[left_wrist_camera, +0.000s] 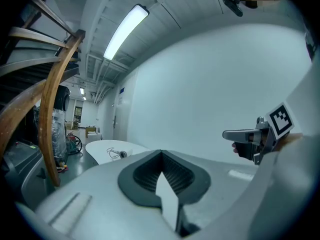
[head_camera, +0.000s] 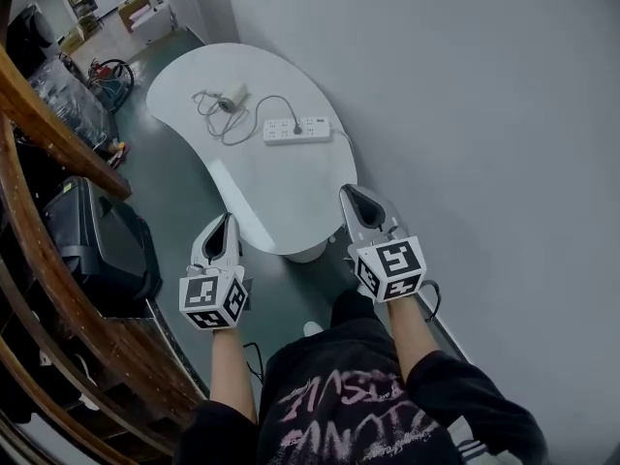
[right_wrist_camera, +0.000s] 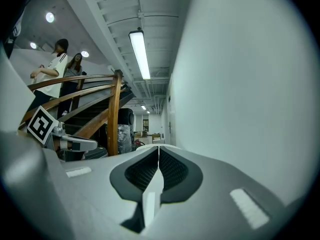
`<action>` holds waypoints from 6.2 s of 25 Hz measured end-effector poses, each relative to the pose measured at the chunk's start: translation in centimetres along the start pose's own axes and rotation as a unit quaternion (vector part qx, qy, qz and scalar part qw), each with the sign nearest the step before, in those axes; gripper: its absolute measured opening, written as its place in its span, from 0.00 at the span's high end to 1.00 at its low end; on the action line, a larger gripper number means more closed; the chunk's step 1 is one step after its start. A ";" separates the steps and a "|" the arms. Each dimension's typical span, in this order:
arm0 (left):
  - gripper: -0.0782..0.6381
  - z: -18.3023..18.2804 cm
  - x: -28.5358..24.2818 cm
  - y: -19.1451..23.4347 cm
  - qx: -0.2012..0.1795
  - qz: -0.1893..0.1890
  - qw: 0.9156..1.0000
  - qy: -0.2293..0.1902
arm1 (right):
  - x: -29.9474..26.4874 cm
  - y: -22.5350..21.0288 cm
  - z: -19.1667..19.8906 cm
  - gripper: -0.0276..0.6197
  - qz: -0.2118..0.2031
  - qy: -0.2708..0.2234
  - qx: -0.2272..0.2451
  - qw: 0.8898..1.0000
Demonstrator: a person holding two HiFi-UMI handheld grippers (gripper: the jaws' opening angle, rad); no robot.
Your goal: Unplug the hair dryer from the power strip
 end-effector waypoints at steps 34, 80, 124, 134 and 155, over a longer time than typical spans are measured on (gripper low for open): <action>0.89 2.1 -15.3 3.5 0.003 0.022 0.997 0.068 | -13.4 -7.2 3.6 0.90 -0.013 0.045 -0.032 0.998; 0.87 6.6 -32.9 7.6 0.039 0.008 0.986 0.164 | -31.7 -10.1 13.4 0.79 -0.173 0.176 0.081 0.966; 0.87 13.0 -38.2 9.6 0.067 0.097 0.969 0.217 | -36.5 -6.0 19.3 0.70 -0.350 0.266 0.272 0.856; 0.86 13.7 -38.8 9.6 0.056 0.107 0.966 0.228 | -36.9 -5.4 20.1 0.69 -0.374 0.278 0.296 0.834; 0.75 14.8 -40.5 9.1 0.030 0.151 0.951 0.268 | -36.9 -5.3 20.5 0.70 -0.391 0.314 0.294 0.814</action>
Point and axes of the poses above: the fingertips, and each gripper's own axes: x backward along the fingers, y to its left, z out of its underside, the point moved 2 cm from there along x, backward along the fingers, and after that the axes turned 13 degrees about z, right-handed, at the moved point
